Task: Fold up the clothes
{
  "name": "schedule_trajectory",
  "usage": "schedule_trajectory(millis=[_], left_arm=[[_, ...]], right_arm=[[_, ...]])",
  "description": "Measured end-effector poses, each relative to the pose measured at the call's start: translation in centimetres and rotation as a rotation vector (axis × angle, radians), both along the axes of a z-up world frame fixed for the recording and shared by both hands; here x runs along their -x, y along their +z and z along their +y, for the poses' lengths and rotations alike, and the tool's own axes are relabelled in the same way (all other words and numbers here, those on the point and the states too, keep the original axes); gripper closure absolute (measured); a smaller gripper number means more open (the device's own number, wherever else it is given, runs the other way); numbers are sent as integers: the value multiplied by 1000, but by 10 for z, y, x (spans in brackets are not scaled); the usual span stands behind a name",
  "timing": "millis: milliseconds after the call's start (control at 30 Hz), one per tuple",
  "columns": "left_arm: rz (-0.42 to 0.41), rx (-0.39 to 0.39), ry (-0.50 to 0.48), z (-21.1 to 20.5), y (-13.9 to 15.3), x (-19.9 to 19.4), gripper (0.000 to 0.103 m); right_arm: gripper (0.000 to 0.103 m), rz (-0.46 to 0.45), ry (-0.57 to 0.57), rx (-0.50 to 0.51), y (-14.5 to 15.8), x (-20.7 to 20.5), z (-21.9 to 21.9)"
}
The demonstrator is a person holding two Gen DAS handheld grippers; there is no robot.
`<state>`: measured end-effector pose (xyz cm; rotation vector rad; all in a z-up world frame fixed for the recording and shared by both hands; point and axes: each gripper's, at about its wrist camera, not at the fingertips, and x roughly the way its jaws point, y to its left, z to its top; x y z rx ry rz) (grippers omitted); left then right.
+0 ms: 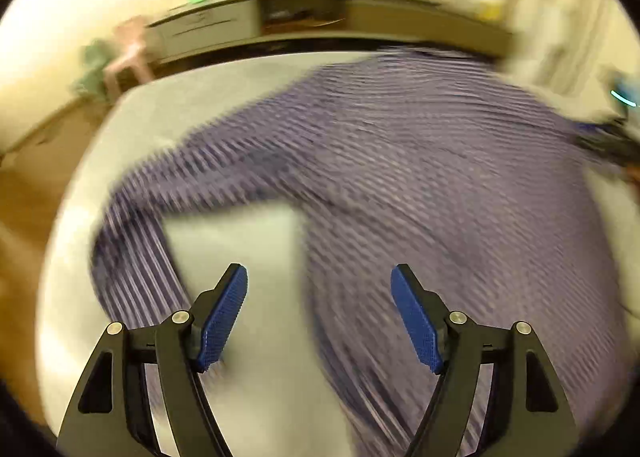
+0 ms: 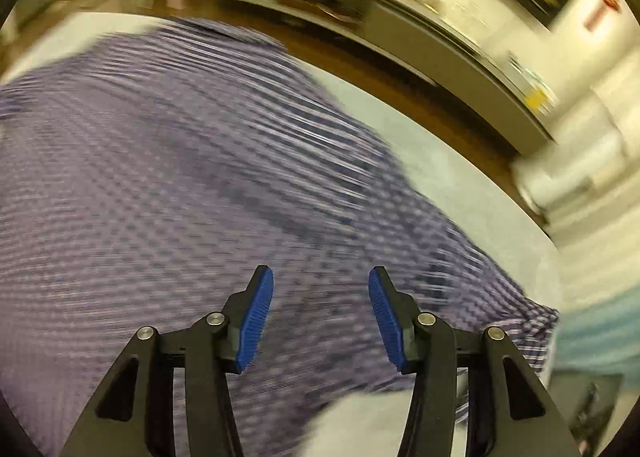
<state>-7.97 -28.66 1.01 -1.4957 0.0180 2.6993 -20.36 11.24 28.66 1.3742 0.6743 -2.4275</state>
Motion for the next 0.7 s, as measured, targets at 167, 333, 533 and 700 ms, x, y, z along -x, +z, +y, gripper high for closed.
schedule_trajectory(millis=[167,333,533,700], left_arm=[[-15,117,-303,83,-7,-139,26],[-28,307,-428,112,-41,-196,26],[-37,255,-356,105,-57,-180,52],[-65,173,-279,90,-48,-183,94]], right_arm=[[43,-34,155,125,-26,-79,-83],[42,-88,223,162,-84,-122,-156],[42,-155,351,179,-163,-190,-223],[42,-186,360,151,-230,-200,-234]])
